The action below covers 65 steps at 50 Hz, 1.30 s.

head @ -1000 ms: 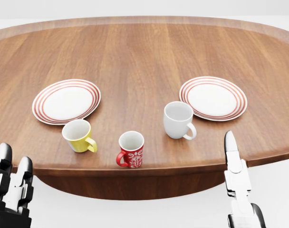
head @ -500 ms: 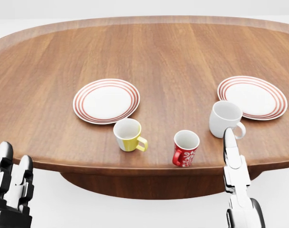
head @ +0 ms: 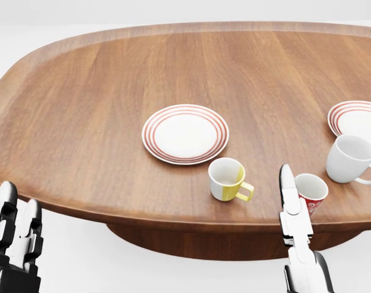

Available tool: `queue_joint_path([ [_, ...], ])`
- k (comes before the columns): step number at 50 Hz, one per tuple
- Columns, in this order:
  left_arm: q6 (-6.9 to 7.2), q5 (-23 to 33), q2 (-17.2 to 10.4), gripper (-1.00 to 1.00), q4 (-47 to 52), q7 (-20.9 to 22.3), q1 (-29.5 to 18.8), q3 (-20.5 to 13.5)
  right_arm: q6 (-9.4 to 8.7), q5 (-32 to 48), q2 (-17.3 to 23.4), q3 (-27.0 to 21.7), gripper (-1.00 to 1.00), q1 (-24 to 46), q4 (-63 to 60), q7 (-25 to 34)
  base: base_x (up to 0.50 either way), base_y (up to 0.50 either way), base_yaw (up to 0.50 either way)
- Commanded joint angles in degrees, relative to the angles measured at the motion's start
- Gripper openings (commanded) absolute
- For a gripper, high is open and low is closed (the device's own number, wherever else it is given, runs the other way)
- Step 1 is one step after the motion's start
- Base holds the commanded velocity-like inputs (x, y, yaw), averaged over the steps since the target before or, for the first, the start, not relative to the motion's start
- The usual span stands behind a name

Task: Put the red mug on the left plate.

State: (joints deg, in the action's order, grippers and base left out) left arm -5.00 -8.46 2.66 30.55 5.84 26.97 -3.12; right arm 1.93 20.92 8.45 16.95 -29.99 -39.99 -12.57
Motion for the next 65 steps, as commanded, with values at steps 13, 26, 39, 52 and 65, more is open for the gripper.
queue_joint_path([
  [13,0.00,0.2,-0.1,1.00,-0.5,0.1,-0.3,0.2,-3.58,1.7,0.4,1.3,1.00,1.7,-0.2,1.0,0.16,0.00,0.00],
  [26,0.00,0.4,-0.2,1.00,-0.7,-0.1,-0.6,0.3,-3.04,0.8,-0.1,0.6,1.00,2.0,0.4,1.2,0.50,0.02,0.00],
  [39,0.00,1.0,-0.4,1.00,-1.3,-0.2,-1.0,0.6,-6.01,2.6,-0.3,1.2,1.00,2.8,0.2,0.9,0.50,0.24,0.00],
  [52,0.00,1.7,-0.5,1.00,-1.3,-0.5,-1.1,0.7,-1.47,-0.1,0.3,0.6,1.00,2.0,0.6,1.5,0.50,0.25,0.00],
  [65,0.00,1.7,-0.6,1.00,-1.4,-0.6,-1.2,0.8,0.10,-0.5,0.0,0.2,1.00,1.8,1.1,2.7,0.50,-0.16,0.00],
])
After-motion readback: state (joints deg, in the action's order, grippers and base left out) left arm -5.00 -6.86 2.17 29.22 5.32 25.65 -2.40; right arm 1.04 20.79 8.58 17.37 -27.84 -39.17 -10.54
